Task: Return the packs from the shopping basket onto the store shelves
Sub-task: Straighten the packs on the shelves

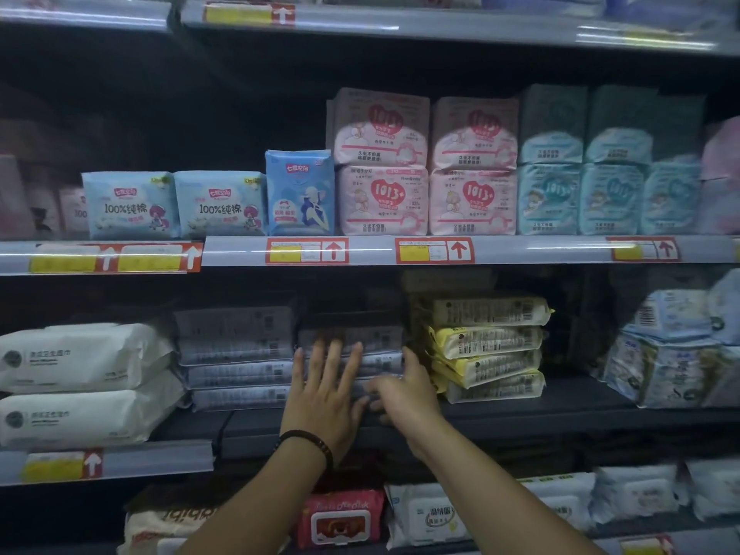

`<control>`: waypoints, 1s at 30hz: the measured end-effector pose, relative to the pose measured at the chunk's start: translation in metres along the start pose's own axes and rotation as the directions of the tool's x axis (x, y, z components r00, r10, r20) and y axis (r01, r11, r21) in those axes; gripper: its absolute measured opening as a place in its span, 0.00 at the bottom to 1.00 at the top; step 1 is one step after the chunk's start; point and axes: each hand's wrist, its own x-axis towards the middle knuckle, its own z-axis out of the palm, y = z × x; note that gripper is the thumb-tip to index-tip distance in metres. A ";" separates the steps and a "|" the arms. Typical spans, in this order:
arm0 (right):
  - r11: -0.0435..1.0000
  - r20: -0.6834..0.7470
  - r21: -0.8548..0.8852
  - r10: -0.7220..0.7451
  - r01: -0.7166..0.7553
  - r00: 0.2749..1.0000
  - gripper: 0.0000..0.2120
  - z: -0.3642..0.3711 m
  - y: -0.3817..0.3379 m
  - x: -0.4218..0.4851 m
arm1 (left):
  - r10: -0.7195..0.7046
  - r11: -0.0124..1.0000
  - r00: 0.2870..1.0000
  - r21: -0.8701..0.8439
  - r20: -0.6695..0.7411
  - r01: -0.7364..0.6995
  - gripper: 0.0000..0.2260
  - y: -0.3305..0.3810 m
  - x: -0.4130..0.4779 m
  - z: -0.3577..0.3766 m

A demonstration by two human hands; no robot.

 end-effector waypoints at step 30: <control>0.911 -0.256 -0.403 -0.200 0.084 0.946 0.08 -0.227 0.042 0.033 | 0.466 0.885 0.882 -0.046 0.075 -0.464 0.45 0.136 0.036 -0.018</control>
